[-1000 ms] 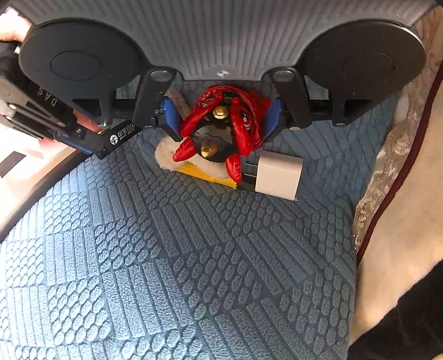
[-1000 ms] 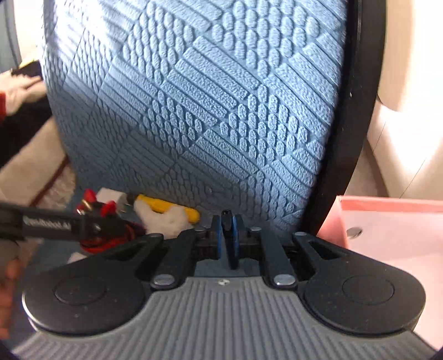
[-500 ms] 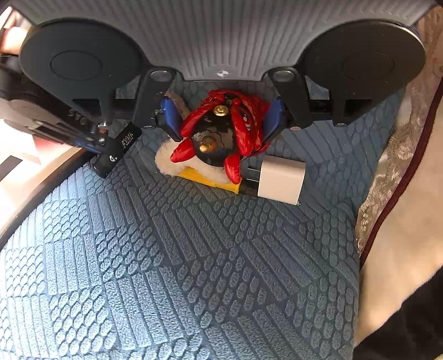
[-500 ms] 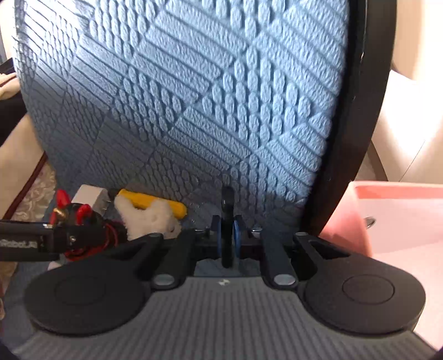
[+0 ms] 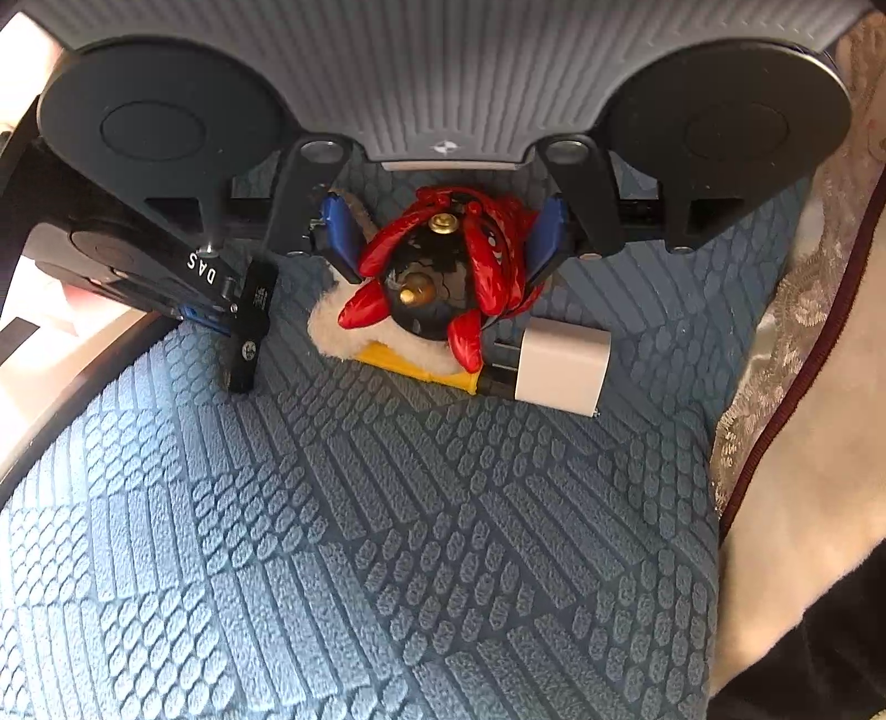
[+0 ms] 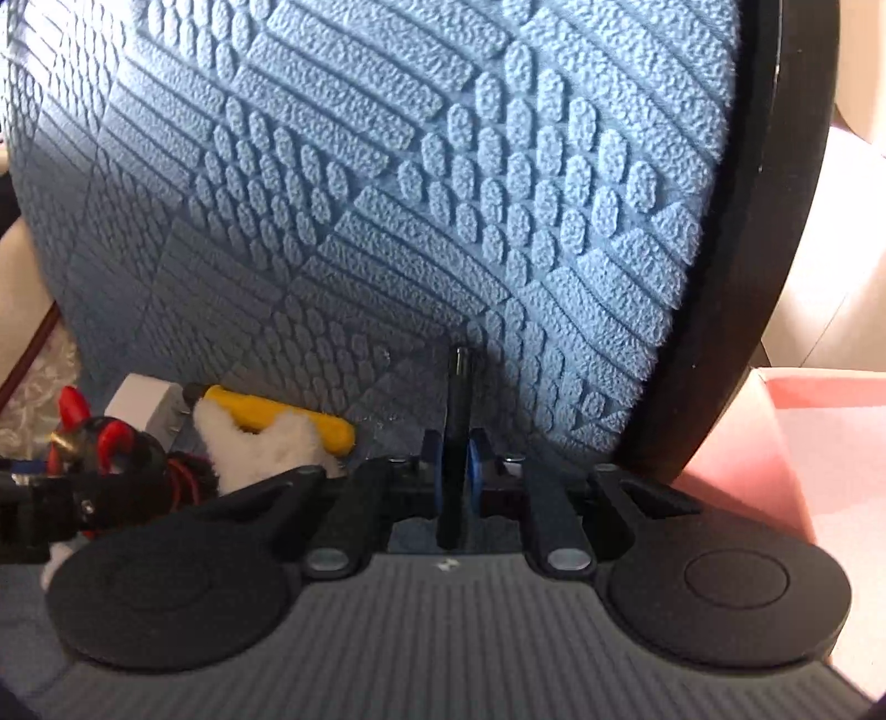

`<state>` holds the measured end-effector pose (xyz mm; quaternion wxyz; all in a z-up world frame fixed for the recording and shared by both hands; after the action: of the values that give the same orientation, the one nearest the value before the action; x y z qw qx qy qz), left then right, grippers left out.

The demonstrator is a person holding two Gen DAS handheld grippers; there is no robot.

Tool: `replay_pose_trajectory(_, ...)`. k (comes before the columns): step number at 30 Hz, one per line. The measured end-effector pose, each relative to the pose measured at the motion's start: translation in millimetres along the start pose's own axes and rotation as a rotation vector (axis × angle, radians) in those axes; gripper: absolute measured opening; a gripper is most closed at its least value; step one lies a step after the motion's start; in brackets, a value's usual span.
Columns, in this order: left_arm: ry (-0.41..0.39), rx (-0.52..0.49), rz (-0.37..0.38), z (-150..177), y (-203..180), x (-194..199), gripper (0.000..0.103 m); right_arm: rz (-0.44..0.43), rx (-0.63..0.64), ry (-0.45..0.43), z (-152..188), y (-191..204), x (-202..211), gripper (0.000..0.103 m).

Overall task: Organize rigid objects
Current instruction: 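Lift red figurine with left tool while right tool lifts black USB stick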

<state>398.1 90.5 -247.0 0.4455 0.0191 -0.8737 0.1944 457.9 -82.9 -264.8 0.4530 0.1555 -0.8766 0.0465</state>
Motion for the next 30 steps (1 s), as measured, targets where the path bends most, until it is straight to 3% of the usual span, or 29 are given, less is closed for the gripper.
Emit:
replay_pose_trajectory(11,-0.006,-0.017,0.007,-2.6,-0.6,5.6,0.066,-0.020,0.086,0.001,-1.5,11.5,5.6,0.012)
replay_pose_trajectory(17,-0.029,0.001,0.028,-5.6,0.1,18.5,0.066,-0.063,0.086,-0.038,-14.5,13.6,34.4,0.012)
replay_pose_trajectory(30,-0.097,-0.037,0.077,1.6,-11.4,74.5,0.066,-0.150,0.064,-0.053,-0.3,37.5,111.3,0.012)
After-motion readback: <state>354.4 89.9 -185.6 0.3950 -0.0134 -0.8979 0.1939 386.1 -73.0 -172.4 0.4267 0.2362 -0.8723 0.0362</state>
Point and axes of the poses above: each gripper's, at about its wrist camera, not at the fingertips, and x roughly against the way its jaws point, y to its left, z to its underside, the point moved 7 cm from there along -x, roughly the way its jaws point, and after that the axes turned 1 degree about -y, right-handed, at the moved point
